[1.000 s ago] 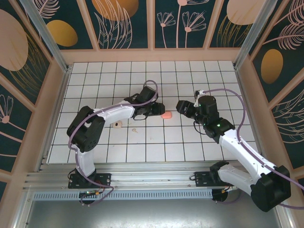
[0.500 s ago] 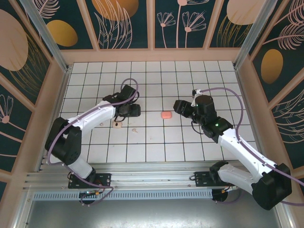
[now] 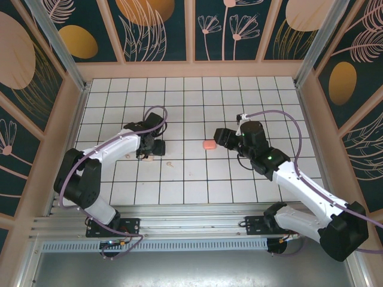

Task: Insert the wireless bluetooth earbuds into the charging case

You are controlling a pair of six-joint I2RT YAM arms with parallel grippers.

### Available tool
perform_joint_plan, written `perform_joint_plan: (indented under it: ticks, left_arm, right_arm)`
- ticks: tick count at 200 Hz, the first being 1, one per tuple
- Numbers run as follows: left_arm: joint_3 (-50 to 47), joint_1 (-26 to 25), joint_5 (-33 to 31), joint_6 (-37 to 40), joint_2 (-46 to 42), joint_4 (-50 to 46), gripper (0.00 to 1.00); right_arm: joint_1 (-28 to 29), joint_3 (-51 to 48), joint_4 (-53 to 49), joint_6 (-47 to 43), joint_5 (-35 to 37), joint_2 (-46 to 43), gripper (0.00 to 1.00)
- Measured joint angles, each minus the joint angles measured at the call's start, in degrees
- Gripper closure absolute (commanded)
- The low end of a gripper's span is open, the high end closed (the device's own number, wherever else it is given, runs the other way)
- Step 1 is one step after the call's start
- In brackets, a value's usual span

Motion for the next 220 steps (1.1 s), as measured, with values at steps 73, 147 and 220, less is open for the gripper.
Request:
perform_joint_plan:
  ticks: [73,147,220]
  left_arm:
    - [-4.61,4.90,0.42,1.05,-1.11,0.87,0.33]
    - [-4.66,5.57,2.80,2.95,1.88,3.52,0.32]
    - [-4.68,5.57,2.73,3.63,4.85,4.94,0.34]
  right_arm:
    - [0.70,0.00,0.07,-0.13,0.55,-0.22,0.38]
    - [1.49,0.09,0.09,-0.13,0.52,0.15,0.39]
    - [1.81,0.22,0.13,-0.15,0.37,1.40,0.39]
